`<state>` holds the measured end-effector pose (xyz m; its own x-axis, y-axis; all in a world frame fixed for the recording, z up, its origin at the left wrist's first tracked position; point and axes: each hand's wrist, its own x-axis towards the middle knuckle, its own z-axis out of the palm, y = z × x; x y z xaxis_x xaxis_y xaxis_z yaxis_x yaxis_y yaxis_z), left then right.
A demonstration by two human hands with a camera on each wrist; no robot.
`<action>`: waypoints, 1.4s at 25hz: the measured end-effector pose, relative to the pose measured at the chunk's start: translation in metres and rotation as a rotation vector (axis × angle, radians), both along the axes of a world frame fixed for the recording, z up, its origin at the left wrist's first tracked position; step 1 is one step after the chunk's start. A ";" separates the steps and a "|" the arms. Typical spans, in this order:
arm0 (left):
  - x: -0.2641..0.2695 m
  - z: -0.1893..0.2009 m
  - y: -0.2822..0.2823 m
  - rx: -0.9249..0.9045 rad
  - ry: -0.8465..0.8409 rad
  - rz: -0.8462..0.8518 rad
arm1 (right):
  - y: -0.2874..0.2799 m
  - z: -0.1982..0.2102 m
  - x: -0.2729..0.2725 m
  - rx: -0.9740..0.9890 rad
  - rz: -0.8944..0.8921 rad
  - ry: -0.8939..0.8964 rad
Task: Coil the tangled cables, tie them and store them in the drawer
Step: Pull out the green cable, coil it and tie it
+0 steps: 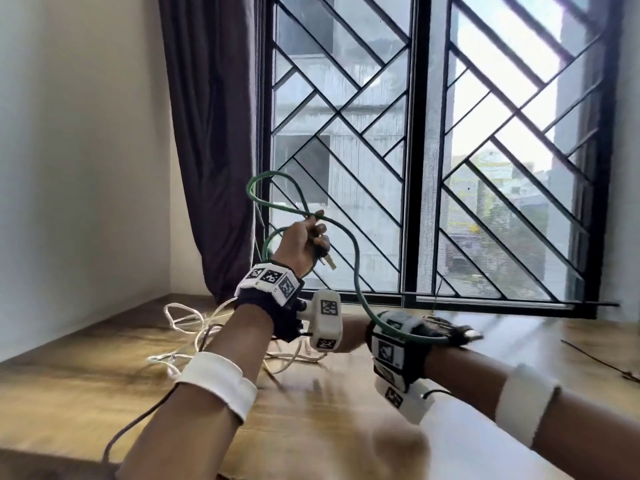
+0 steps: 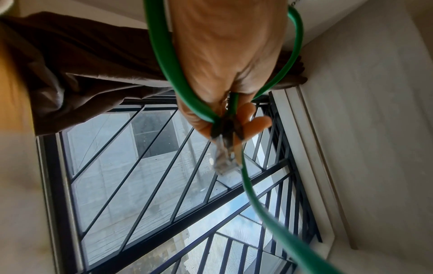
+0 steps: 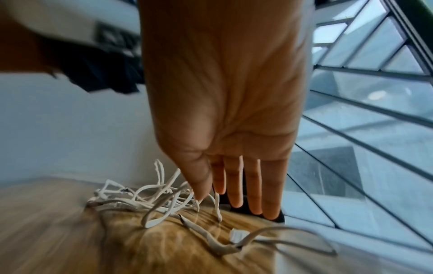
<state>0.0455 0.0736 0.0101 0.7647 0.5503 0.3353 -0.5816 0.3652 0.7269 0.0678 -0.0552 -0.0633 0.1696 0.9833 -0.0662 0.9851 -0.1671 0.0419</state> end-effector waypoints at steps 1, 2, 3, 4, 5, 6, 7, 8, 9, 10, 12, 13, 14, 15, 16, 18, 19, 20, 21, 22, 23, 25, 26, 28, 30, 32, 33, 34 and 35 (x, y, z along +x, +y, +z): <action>0.007 -0.004 -0.002 0.015 0.038 0.024 | -0.004 -0.001 0.003 0.008 -0.017 0.062; 0.015 -0.008 -0.005 0.020 0.072 0.045 | -0.014 0.001 0.009 -0.025 -0.010 0.096; 0.022 -0.010 -0.007 0.011 0.099 0.060 | -0.024 0.003 0.015 -0.062 -0.018 0.135; 0.030 -0.012 -0.009 -0.015 0.120 0.067 | -0.037 0.008 0.019 -0.088 -0.031 0.169; 0.039 -0.013 -0.011 -0.040 0.143 0.080 | -0.049 0.013 0.024 -0.114 -0.040 0.198; 0.046 -0.013 -0.013 -0.051 0.171 0.101 | -0.063 0.021 0.029 -0.119 -0.037 0.226; 0.053 -0.013 -0.013 -0.039 0.209 0.134 | -0.075 0.030 0.035 -0.112 -0.024 0.270; 0.059 -0.014 -0.014 -0.006 0.258 0.168 | -0.086 0.040 0.044 -0.121 0.008 0.298; 0.064 -0.016 -0.015 0.048 0.317 0.195 | -0.094 0.051 0.050 -0.068 0.023 0.412; 0.070 -0.019 -0.017 0.108 0.375 0.206 | -0.098 0.060 0.056 0.068 0.033 0.527; 0.081 -0.026 -0.025 0.230 0.447 0.204 | -0.092 0.072 0.070 0.510 0.025 0.659; 0.087 -0.029 -0.029 0.307 0.461 0.219 | -0.083 0.076 0.082 0.715 -0.016 0.595; 0.093 -0.031 -0.034 0.385 0.463 0.245 | -0.074 0.078 0.093 0.854 -0.090 0.441; 0.098 -0.031 -0.038 0.455 0.446 0.267 | -0.063 0.077 0.104 0.935 -0.171 0.316; 0.102 -0.030 -0.042 0.502 0.417 0.274 | -0.052 0.075 0.114 1.008 -0.241 0.275; 0.106 -0.025 -0.047 0.556 0.361 0.264 | -0.036 0.076 0.129 1.277 -0.268 0.450; 0.106 -0.023 -0.048 0.584 0.348 0.265 | -0.030 0.079 0.136 1.430 -0.238 0.599; 0.107 -0.023 -0.045 0.617 0.340 0.277 | -0.027 0.083 0.142 1.580 -0.197 0.760; 0.110 -0.024 -0.041 0.648 0.326 0.294 | -0.025 0.087 0.148 1.700 -0.159 0.921; 0.112 -0.027 -0.035 0.657 0.295 0.306 | -0.025 0.091 0.154 1.758 -0.118 1.077; 0.114 -0.030 -0.029 0.634 0.251 0.307 | -0.026 0.094 0.160 1.722 -0.074 1.204; 0.116 -0.035 -0.018 0.524 0.154 0.237 | -0.028 0.095 0.164 1.468 -0.007 1.246; 0.115 -0.036 -0.013 0.428 0.095 0.158 | -0.026 0.092 0.163 1.341 -0.001 1.191; 0.111 -0.035 -0.004 0.278 0.043 -0.052 | -0.017 0.084 0.158 1.196 -0.007 1.013; 0.103 -0.033 -0.005 0.326 0.160 -0.278 | -0.003 0.071 0.160 1.145 -0.002 0.757; 0.095 -0.033 -0.011 0.448 0.281 -0.541 | 0.006 0.058 0.167 1.101 0.019 0.620; 0.090 -0.033 -0.015 0.502 0.326 -0.686 | 0.006 0.053 0.169 1.053 0.042 0.626; 0.086 -0.031 -0.023 0.564 0.361 -0.806 | 0.003 0.049 0.172 0.982 0.082 0.665; 0.084 -0.030 -0.031 0.627 0.384 -0.887 | -0.001 0.045 0.173 0.897 0.136 0.725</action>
